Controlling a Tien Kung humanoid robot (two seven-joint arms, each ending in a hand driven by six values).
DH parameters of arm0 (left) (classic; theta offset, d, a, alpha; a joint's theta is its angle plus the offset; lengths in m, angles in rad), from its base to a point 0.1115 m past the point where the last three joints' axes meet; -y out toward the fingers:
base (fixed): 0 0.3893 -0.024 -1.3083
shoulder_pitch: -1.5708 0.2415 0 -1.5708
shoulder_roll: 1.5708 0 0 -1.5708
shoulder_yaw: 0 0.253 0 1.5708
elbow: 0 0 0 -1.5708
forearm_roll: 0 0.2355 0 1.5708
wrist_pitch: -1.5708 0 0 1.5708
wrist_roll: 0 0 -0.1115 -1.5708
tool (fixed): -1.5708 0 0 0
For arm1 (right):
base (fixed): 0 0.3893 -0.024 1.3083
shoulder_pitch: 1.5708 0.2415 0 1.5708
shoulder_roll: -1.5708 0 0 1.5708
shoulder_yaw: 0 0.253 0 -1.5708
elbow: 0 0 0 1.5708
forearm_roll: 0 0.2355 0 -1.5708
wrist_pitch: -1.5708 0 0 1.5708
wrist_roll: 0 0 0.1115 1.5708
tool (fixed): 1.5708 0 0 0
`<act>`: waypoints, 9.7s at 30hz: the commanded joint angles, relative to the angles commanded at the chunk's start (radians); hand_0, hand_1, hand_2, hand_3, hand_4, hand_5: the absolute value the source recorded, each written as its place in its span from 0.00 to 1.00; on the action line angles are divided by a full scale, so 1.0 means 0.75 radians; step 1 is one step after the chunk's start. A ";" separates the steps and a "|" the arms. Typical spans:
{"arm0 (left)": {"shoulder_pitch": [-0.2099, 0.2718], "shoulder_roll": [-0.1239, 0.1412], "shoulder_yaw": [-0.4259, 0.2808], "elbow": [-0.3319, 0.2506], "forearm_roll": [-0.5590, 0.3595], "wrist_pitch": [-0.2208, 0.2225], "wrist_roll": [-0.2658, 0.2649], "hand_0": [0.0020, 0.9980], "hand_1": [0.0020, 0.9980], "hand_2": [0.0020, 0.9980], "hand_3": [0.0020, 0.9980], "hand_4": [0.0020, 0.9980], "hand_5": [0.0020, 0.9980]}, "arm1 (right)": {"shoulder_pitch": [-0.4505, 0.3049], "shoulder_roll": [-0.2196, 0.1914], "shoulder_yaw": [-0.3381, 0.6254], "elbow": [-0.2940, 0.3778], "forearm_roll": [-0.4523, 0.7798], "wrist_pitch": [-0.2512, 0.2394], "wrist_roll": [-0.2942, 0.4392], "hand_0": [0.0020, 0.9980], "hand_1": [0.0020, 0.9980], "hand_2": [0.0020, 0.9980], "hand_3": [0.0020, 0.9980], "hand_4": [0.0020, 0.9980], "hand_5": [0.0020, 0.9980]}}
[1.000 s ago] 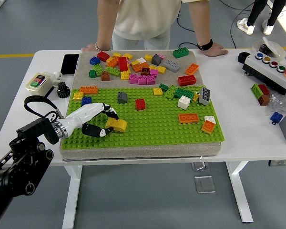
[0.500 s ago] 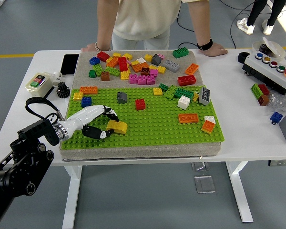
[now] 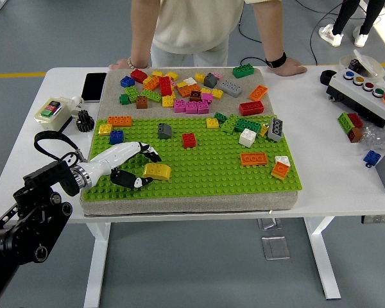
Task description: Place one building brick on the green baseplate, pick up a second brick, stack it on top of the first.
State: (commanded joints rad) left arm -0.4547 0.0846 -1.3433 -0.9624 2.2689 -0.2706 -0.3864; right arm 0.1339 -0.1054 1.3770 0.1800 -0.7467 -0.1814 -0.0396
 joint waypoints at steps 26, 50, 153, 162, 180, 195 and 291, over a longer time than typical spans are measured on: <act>-0.058 -0.042 0.019 0.077 0.000 0.102 -0.013 0.83 0.79 0.79 0.82 1.00 0.17 | 0.004 0.000 -0.002 0.000 0.005 0.003 -0.001 0.73 0.64 0.69 0.62 0.92 0.48; -0.082 -0.086 0.022 0.172 0.000 0.220 -0.041 0.84 0.79 0.79 0.82 1.00 0.19 | 0.006 0.001 -0.002 0.000 0.007 0.005 -0.008 0.73 0.64 0.69 0.62 0.92 0.48; -0.214 -0.113 0.100 0.263 0.000 0.278 -0.002 0.88 0.80 0.78 0.79 1.00 0.23 | 0.006 0.003 -0.015 0.000 0.001 0.003 -0.009 0.73 0.64 0.69 0.62 0.92 0.48; -0.218 -0.113 0.107 0.287 0.000 0.286 0.000 0.88 0.80 0.78 0.79 1.00 0.23 | 0.007 0.003 -0.011 0.000 0.001 0.005 -0.011 0.73 0.64 0.69 0.62 0.92 0.48; -0.216 -0.113 0.104 0.312 0.000 0.304 -0.006 0.88 0.80 0.78 0.79 1.00 0.26 | 0.007 0.002 -0.002 0.000 0.001 0.007 -0.008 0.73 0.64 0.69 0.62 0.92 0.48; -0.209 -0.110 0.097 0.321 0.000 0.307 -0.007 0.88 0.80 0.78 0.79 1.00 0.25 | 0.004 0.003 0.001 0.000 0.000 0.003 -0.006 0.73 0.64 0.69 0.62 0.92 0.48; 0.037 0.104 0.094 -0.070 0.000 0.021 -0.004 1.00 0.89 0.85 0.62 1.00 0.77 | 0.003 -0.002 0.017 0.000 0.003 0.013 -0.021 0.73 0.64 0.69 0.62 0.92 0.47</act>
State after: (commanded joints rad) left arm -0.4267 0.1628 -1.2729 -1.0151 2.2689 -0.2547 -0.3892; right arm 0.1361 -0.1071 1.3897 0.1800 -0.7445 -0.1718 -0.0555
